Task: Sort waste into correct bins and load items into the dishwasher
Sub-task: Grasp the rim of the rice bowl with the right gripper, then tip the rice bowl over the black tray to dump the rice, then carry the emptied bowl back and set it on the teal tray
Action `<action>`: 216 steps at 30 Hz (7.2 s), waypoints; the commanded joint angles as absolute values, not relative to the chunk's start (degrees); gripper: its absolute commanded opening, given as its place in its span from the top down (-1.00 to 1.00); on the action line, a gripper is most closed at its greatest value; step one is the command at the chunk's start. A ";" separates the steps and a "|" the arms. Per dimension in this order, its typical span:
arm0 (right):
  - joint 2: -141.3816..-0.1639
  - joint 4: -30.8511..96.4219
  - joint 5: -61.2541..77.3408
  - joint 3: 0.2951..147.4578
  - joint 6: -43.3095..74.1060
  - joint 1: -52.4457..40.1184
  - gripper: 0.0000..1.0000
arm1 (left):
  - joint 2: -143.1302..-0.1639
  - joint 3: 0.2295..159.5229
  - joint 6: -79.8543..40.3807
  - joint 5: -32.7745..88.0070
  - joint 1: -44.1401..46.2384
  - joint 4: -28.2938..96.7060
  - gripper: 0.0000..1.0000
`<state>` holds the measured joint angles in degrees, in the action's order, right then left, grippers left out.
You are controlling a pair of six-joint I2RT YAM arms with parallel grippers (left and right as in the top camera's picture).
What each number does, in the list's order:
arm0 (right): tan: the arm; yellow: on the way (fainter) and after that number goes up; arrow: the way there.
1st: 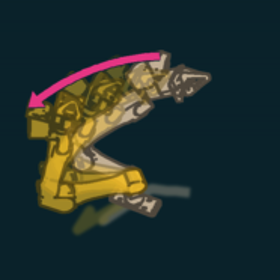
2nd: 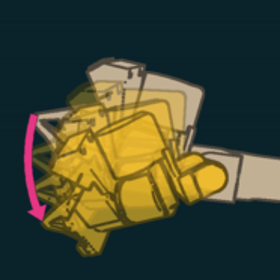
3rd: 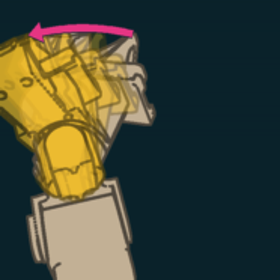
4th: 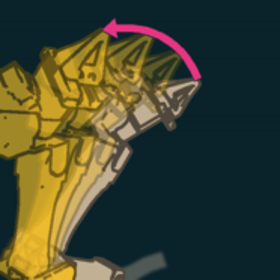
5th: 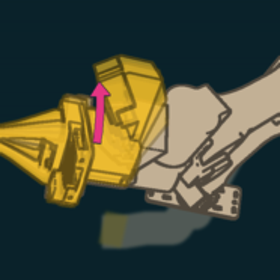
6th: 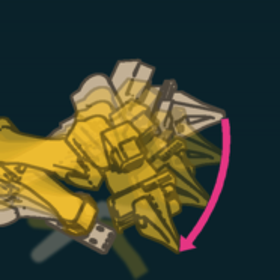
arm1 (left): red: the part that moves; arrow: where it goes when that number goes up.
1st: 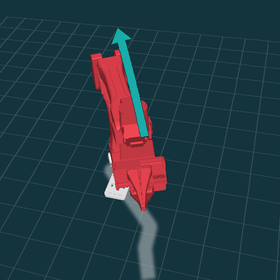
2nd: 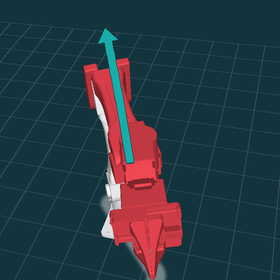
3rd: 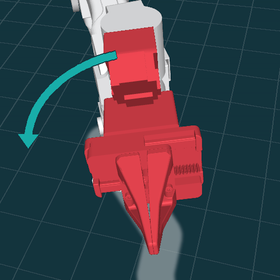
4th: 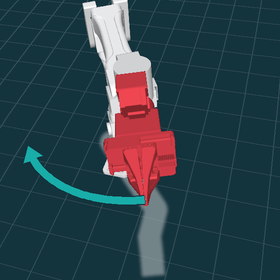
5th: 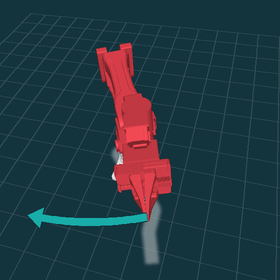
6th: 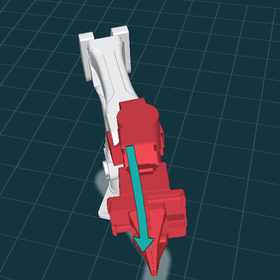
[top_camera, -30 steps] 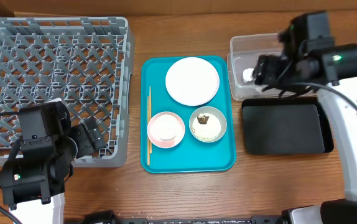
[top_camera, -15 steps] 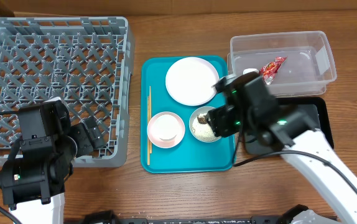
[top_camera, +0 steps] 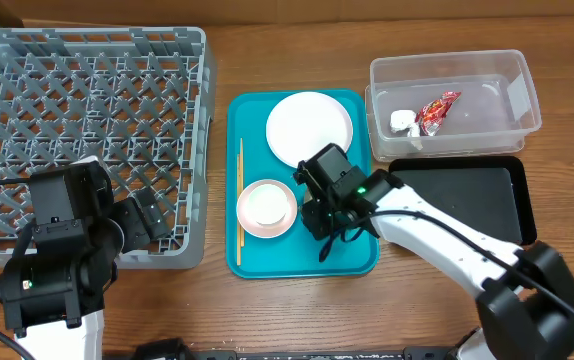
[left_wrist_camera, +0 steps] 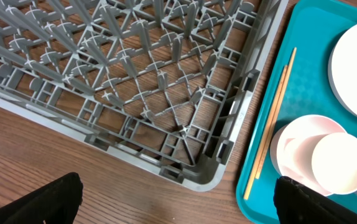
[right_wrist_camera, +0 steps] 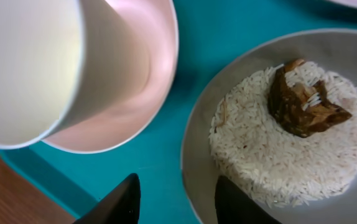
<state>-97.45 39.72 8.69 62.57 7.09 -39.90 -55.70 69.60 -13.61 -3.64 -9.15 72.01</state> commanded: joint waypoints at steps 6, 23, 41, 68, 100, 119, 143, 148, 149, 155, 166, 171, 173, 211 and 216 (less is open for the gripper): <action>-100.05 38.74 8.69 62.61 9.21 -40.25 0.41 | -55.88 70.54 -14.83 -3.14 -9.58 71.75 -1.00; -101.27 42.52 8.64 65.12 12.49 -40.05 0.92 | -56.58 70.54 -14.83 -3.14 -9.58 71.99 -1.00; -86.32 50.50 29.56 72.23 16.03 -17.12 0.92 | -56.58 70.54 -14.81 -3.16 -9.58 71.94 -1.00; -86.91 36.36 76.93 49.89 8.51 21.82 0.92 | -56.58 70.54 -14.83 -3.11 -9.56 72.20 -1.00; -86.91 36.45 86.28 49.87 24.03 36.29 0.92 | -56.58 70.54 -14.83 -3.14 -9.58 72.05 -0.99; -86.91 36.67 89.95 49.87 24.08 36.29 0.92 | -56.58 70.54 -14.83 -3.14 -9.58 71.99 -1.00; -86.91 36.56 80.93 49.89 22.55 36.23 0.92 | -56.58 70.54 -14.83 -3.16 -9.58 71.94 -1.00; -86.28 32.80 89.97 50.26 16.97 35.66 0.92 | -56.58 70.54 -14.83 -3.16 -9.58 71.96 -1.00; -86.32 32.82 89.86 50.26 16.91 35.64 0.92 | -56.58 70.54 -14.83 -3.14 -9.58 71.96 -0.99; -86.30 34.50 82.08 50.26 16.84 35.31 0.92 | -56.58 70.54 -14.83 -3.14 -9.58 71.79 -0.99; -84.09 50.33 59.59 57.08 4.12 20.27 0.92 | -56.58 70.54 -14.83 -3.16 -9.56 71.79 -0.99; -83.68 60.01 36.69 67.46 2.55 8.97 0.92 | -56.58 70.54 -14.83 -3.16 -9.58 71.70 -1.00; -83.68 61.52 29.67 70.35 2.52 4.73 0.92 | -56.58 70.54 -14.83 -3.16 -9.58 71.59 -1.00; -107.26 19.29 10.24 72.14 -7.31 -31.24 0.70 | -56.58 70.54 -14.83 -2.96 -9.56 71.59 -1.00; -106.19 32.12 11.92 79.07 -7.29 -31.40 -0.17 | -56.58 70.54 -14.83 -2.98 -9.58 71.53 -0.99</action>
<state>-107.94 27.68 10.11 73.25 -7.33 -31.11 -56.45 69.60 -13.63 -3.62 -9.15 71.61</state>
